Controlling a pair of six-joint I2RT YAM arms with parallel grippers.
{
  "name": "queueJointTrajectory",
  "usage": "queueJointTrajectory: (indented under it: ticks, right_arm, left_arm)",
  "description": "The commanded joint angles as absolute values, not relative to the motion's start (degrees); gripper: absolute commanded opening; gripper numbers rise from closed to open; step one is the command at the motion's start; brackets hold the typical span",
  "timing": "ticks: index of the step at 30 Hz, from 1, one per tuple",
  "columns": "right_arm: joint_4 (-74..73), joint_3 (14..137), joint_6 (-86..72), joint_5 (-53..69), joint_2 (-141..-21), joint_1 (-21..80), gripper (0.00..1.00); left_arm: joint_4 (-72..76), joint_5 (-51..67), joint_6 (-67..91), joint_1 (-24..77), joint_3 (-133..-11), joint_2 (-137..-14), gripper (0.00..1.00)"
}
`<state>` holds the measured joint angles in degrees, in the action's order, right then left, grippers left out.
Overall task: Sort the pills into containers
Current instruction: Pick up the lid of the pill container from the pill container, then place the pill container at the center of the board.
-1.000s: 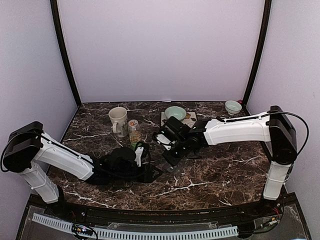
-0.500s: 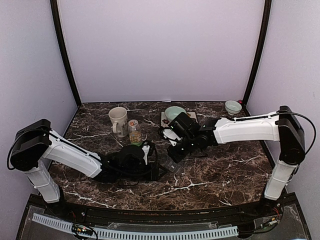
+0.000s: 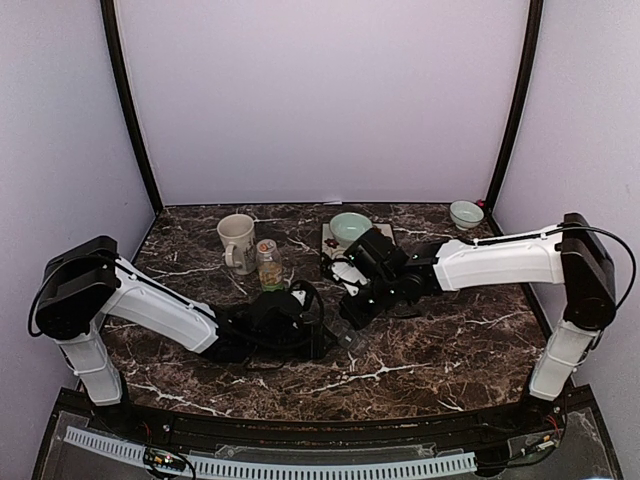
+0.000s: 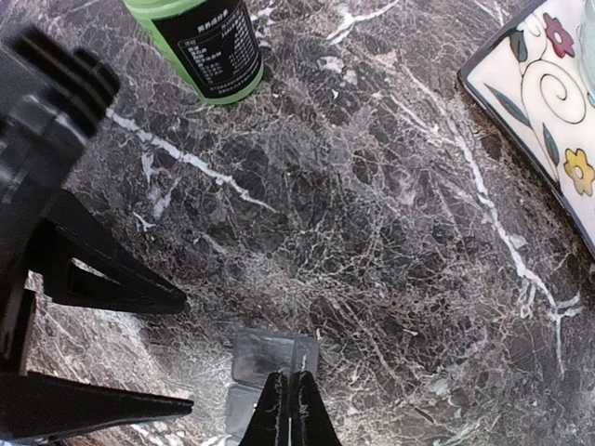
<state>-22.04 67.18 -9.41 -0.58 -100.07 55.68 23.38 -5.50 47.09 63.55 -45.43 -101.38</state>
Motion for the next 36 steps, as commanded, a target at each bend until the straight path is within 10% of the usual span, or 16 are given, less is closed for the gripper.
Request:
queueJointTrajectory:
  ticks: [1,36]
  right_arm:
    - [-18.6,66.4,-10.2,2.0,-97.0,54.3,0.02]
    - [-9.5,61.7,-12.2,25.3,-97.0,48.7,0.02]
  left_arm:
    - [21.1,-8.5,48.2,63.7,-47.3,-101.8,0.55]
    - [22.3,-13.1,53.0,63.8,-46.5,-102.0,0.55]
